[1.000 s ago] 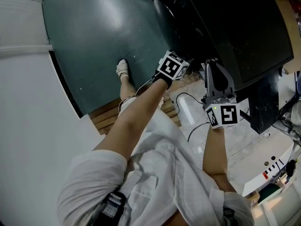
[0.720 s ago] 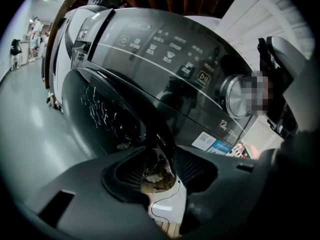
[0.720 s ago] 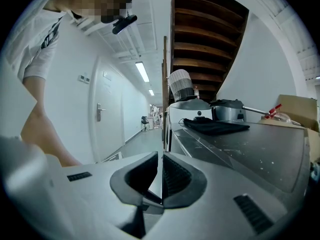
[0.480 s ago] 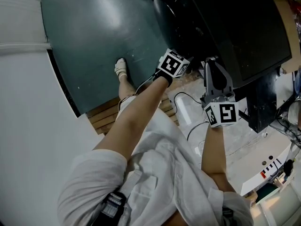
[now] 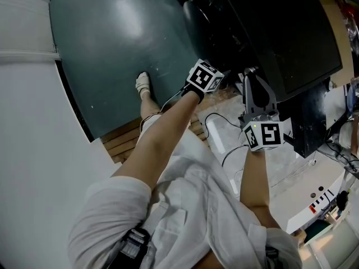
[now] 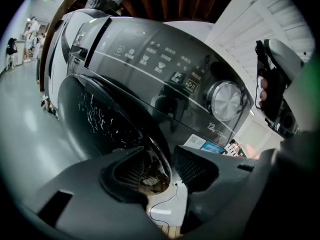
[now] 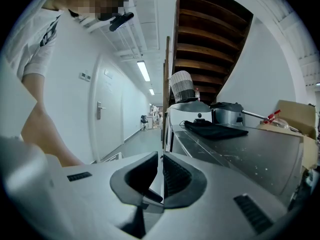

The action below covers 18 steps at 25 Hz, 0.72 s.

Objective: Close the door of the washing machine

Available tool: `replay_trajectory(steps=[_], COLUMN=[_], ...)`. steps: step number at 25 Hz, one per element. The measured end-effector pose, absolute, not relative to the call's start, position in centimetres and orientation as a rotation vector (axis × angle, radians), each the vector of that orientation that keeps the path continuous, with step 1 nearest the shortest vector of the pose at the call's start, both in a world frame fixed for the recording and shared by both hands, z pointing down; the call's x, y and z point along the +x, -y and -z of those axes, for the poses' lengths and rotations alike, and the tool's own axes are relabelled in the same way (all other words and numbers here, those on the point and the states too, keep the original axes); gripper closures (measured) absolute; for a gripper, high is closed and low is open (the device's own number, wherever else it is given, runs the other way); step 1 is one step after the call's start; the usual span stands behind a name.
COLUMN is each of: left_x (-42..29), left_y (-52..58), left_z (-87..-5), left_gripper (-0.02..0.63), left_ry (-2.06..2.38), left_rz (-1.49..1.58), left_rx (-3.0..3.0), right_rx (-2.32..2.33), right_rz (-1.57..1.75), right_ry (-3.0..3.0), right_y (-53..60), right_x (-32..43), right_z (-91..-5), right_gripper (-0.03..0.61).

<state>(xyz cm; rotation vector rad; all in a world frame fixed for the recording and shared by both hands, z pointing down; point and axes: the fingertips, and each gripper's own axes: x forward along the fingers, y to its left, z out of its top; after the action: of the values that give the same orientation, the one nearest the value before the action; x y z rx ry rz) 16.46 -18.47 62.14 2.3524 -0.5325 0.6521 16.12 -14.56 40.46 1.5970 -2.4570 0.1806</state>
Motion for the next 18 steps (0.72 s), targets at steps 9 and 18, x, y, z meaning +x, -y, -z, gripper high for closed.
replay_trajectory(steps=[9,18], left_x=[11.2,0.6], left_y=[18.6,19.3], left_z=[-56.3,-47.4], left_gripper=[0.425,0.439], left_ry=[0.593,0.813], left_rz=[-0.584,-0.433], left_rx=[2.444,2.536], right_rx=[1.607,1.6], right_rz=[-0.166,-0.12], right_ry=[2.493,2.566], right_y=[13.7,13.5], right_x=[14.5,12.6], right_z=[-38.8,-35.9], right_gripper=[0.545,0.545])
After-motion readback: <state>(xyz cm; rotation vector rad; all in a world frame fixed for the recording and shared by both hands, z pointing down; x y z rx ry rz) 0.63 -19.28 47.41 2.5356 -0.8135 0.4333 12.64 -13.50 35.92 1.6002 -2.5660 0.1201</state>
